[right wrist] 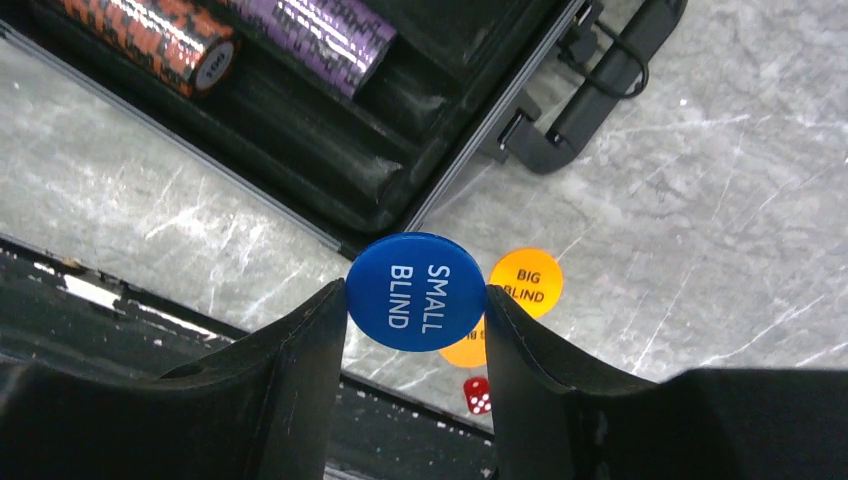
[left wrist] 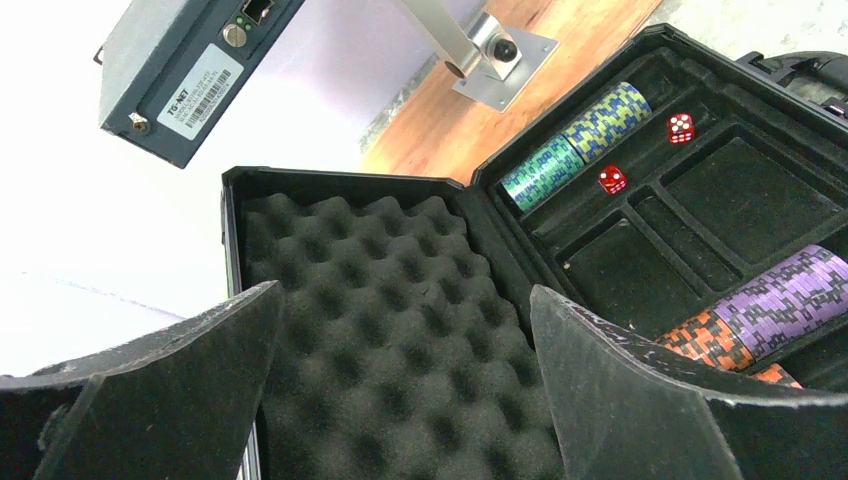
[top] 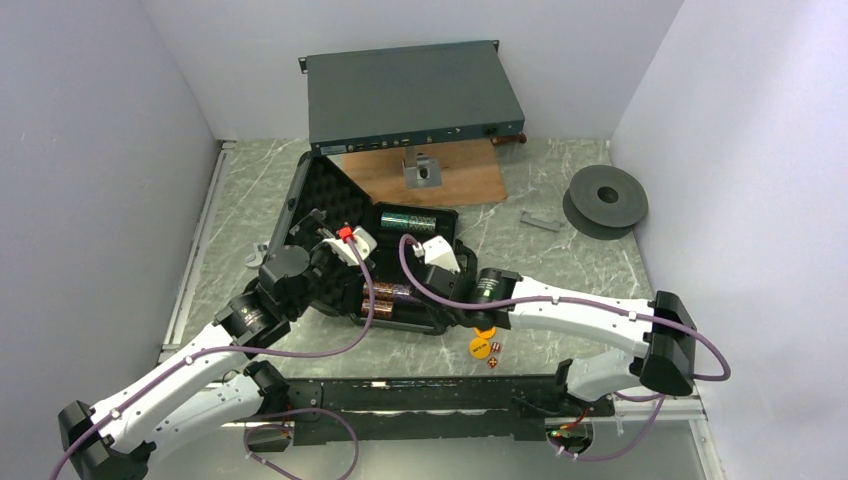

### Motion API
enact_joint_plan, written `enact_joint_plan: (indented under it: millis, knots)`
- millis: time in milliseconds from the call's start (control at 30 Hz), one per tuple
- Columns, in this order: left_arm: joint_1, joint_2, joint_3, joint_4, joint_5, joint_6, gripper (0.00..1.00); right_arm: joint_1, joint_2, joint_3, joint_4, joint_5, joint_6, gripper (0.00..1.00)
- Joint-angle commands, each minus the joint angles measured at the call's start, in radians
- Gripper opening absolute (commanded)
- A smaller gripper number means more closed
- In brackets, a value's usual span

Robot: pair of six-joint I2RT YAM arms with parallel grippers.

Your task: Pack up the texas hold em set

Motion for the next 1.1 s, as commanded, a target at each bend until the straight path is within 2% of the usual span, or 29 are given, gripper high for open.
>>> enact_joint_plan:
  millis: [0, 533, 1067]
  knots:
    - [0.004, -0.014, 0.006, 0.039, -0.005, 0.008, 1.0, -0.046, 0.021, 0.059, 0.075, -0.008, -0.086, 0.3]
    - [0.003, -0.008, 0.005, 0.04, -0.009, 0.014, 1.0, -0.248, 0.153, 0.145, 0.263, -0.133, -0.212, 0.29]
    - [0.005, 0.006, 0.006, 0.04, -0.015, 0.015, 1.0, -0.334, 0.321, 0.166, 0.381, -0.208, -0.268, 0.29]
